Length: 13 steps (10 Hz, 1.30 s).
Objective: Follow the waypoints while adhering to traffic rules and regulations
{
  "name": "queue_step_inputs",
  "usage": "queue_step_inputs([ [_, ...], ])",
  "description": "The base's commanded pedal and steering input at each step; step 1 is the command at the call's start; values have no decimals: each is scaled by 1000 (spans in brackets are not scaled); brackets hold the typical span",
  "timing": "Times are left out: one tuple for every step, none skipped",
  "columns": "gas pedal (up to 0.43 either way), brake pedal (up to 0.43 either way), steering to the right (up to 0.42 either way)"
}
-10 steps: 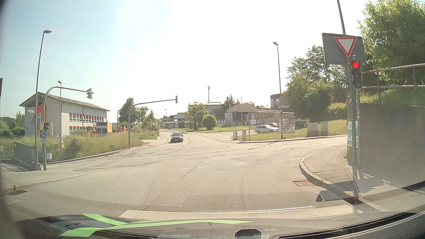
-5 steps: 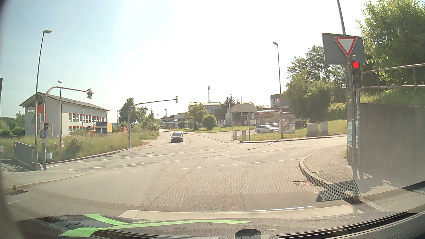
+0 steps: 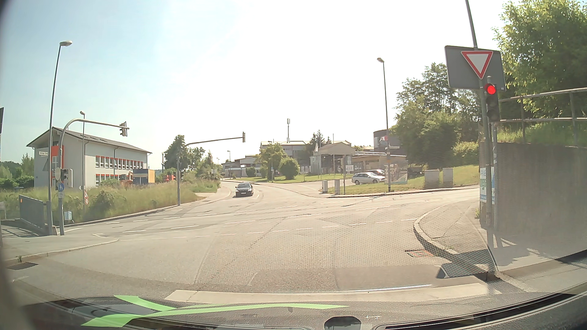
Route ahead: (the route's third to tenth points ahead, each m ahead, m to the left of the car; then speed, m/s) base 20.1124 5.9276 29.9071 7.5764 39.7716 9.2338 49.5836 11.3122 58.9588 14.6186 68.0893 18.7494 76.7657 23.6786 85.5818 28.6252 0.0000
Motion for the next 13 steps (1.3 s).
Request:
queue_step_inputs([
  [0,213,8],
  [0,213,8],
  [0,220,8],
  [0,220,8],
  [0,220,8],
  [0,207,8],
  [0,207,8],
  [0,201,8],
  [0,213,8],
  [0,213,8],
  [0,220,8],
  [0,220,8],
  [0,213,8],
])
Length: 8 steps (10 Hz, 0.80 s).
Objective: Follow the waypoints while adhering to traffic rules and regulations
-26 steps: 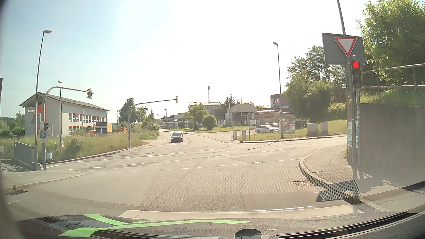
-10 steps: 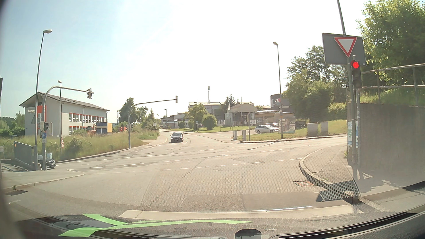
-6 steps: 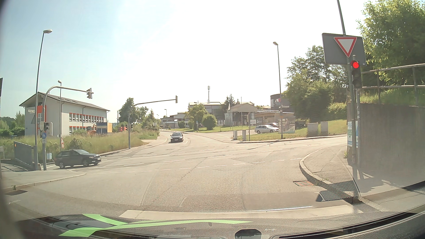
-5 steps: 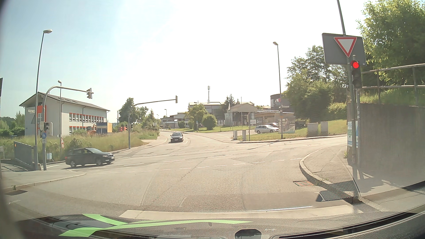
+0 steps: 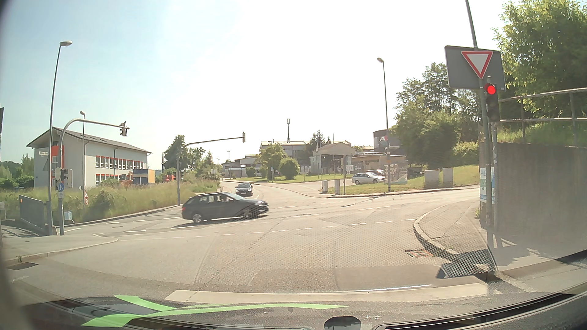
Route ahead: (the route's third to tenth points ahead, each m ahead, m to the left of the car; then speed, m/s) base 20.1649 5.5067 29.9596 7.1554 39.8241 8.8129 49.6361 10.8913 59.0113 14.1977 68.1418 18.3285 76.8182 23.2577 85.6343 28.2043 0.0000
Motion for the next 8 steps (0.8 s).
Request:
queue_step_inputs([
  [0,207,8],
  [0,201,8],
  [0,201,8],
  [0,207,8],
  [0,207,8],
  [0,207,8],
  [0,213,8],
  [0,213,8],
])
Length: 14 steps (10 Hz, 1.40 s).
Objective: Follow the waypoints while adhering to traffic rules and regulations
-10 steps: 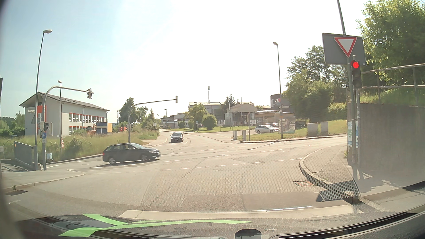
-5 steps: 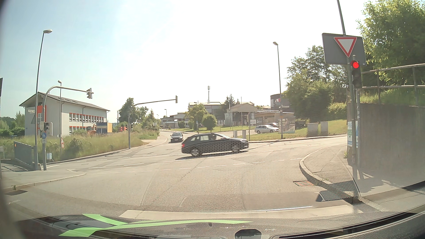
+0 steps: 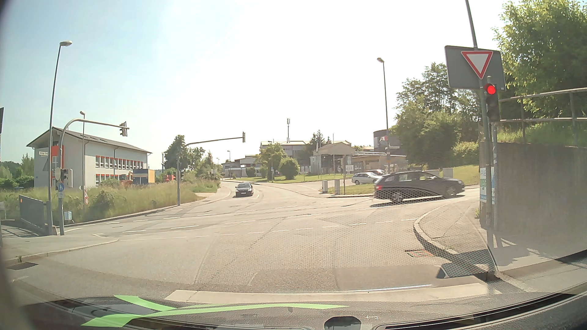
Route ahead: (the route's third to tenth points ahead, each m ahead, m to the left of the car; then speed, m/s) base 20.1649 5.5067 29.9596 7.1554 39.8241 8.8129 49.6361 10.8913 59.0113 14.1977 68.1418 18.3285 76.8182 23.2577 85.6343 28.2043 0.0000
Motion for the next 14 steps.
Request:
queue_step_inputs([
  [0,213,8],
  [0,213,8],
  [0,213,8],
  [0,213,8],
  [0,220,8],
  [0,220,8],
  [0,220,8],
  [0,220,8],
  [0,220,8],
  [0,220,8],
  [0,220,9],
  [0,220,9],
  [0,220,8],
  [0,220,8],
])
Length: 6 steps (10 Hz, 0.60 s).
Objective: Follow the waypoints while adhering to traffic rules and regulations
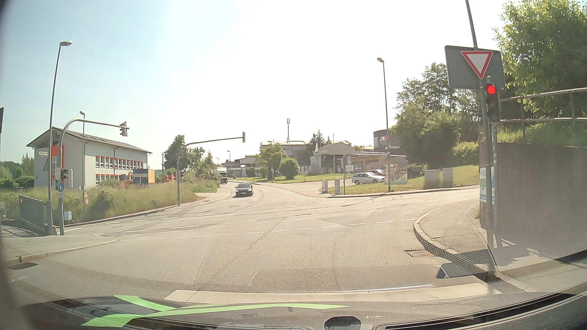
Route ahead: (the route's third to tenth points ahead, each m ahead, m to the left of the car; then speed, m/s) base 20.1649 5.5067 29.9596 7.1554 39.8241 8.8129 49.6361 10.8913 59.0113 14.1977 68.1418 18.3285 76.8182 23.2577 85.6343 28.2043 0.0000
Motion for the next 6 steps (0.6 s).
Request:
queue_step_inputs([
  [0,220,9],
  [0,220,9],
  [0,220,8],
  [0,220,8],
  [0,220,8],
  [0,220,8],
])
